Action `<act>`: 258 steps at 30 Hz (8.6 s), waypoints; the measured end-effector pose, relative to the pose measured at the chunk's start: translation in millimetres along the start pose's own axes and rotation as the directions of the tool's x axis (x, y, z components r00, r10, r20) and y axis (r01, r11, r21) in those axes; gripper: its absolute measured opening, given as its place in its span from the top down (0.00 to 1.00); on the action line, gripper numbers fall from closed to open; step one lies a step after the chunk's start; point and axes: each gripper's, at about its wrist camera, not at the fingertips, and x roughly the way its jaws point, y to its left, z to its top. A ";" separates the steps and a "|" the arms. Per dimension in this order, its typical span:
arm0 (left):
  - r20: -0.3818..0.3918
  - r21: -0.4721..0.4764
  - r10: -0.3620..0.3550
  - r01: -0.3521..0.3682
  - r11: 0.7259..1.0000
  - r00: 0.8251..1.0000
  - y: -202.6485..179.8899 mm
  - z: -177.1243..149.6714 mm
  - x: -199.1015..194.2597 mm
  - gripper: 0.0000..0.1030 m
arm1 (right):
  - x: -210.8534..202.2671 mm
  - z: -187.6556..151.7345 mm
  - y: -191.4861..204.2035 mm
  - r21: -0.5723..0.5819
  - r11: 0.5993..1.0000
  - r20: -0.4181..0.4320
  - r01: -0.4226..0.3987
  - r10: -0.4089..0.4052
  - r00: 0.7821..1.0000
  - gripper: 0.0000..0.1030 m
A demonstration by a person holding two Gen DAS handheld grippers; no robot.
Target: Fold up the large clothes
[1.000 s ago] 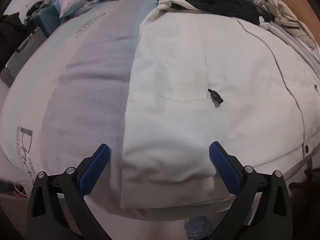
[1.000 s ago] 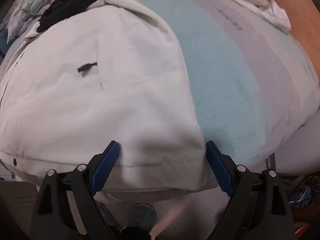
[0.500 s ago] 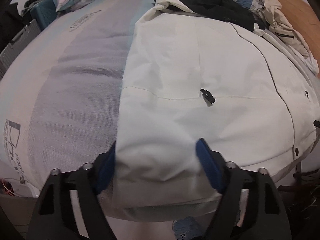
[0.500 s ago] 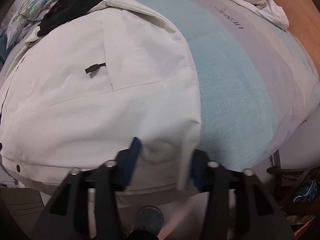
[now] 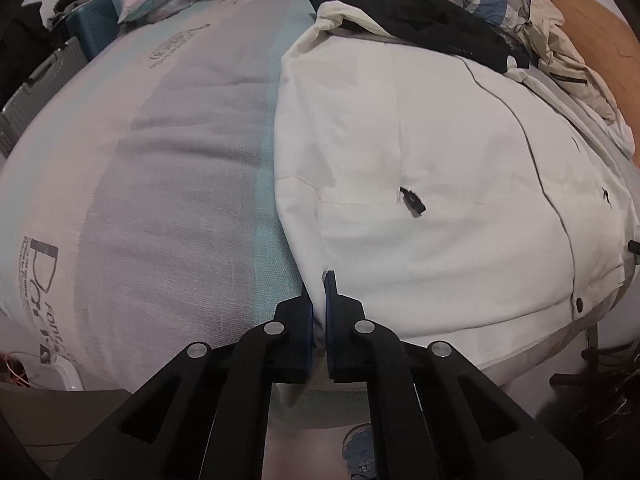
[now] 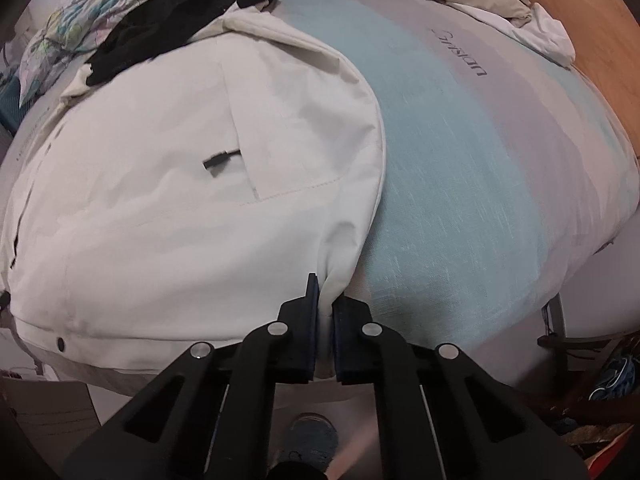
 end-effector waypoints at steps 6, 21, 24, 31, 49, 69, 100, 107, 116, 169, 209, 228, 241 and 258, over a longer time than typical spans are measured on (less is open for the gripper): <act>0.037 0.000 0.009 -0.009 1.000 0.999 -4.0 9.2 -23.0 0.98 | -16.0 8.2 1.3 0.018 1.000 0.021 -0.021 0.020 1.000 0.96; 0.081 0.056 -0.016 0.011 0.998 0.997 -25.5 70.2 -57.6 0.98 | -65.2 64.3 20.7 0.016 0.997 0.115 -0.077 0.075 0.991 0.96; 0.099 0.066 -0.028 0.021 0.998 0.995 -28.4 93.3 -64.2 0.98 | -75.0 85.4 29.5 0.017 0.996 0.143 -0.083 0.080 0.986 0.96; 0.126 0.067 -0.048 0.040 0.997 0.991 -31.4 154.9 -74.9 0.98 | -89.4 138.4 44.2 0.027 0.994 0.197 -0.104 0.096 0.976 0.96; 0.094 -0.044 0.014 -0.010 0.999 0.995 -47.1 342.9 -9.2 0.98 | -22.3 323.0 69.5 -0.043 0.976 0.167 -0.213 0.217 0.962 0.97; 0.047 -0.029 -0.006 0.008 1.000 0.999 -18.0 528.0 119.6 0.98 | 48.1 493.4 95.8 -0.031 0.996 0.226 -0.079 0.084 0.970 0.97; 0.199 0.055 0.179 -0.193 0.980 0.964 -23.6 603.1 177.7 0.06 | 144.6 567.4 139.8 -0.103 0.995 0.206 0.009 0.013 0.978 0.30; 0.209 0.056 0.101 -0.115 0.992 0.973 -51.9 579.7 156.5 0.06 | 73.9 560.2 135.0 -0.092 0.996 0.403 0.003 0.034 0.915 0.21; 0.124 0.112 0.048 -0.062 0.992 0.991 -87.8 571.9 223.5 0.06 | 138.5 530.6 151.2 -0.163 0.987 0.245 0.005 0.036 0.969 0.27; -0.081 0.106 -0.074 0.082 0.991 0.994 -178.7 501.6 268.3 0.05 | 192.3 457.5 248.6 -0.195 0.961 -0.030 -0.198 0.196 0.980 0.30; -0.131 -0.049 0.005 -0.012 0.999 0.991 -60.2 401.4 197.7 0.05 | 147.1 366.5 150.1 -0.106 0.992 -0.017 -0.066 0.064 0.998 0.26; -0.075 -0.006 -0.049 0.049 0.999 0.996 -90.6 431.2 175.8 0.06 | 137.2 366.8 128.2 -0.006 1.000 0.006 -0.026 0.026 1.000 0.16; -0.159 0.201 -0.132 0.163 0.966 0.978 -211.2 454.4 221.8 0.06 | 117.9 309.1 45.9 0.415 0.903 -0.022 -0.111 0.132 0.991 0.16; -0.147 0.202 -0.138 0.166 0.965 0.979 -209.8 440.9 230.4 0.05 | 179.8 338.0 68.9 0.560 0.787 0.036 -0.258 0.289 0.957 0.11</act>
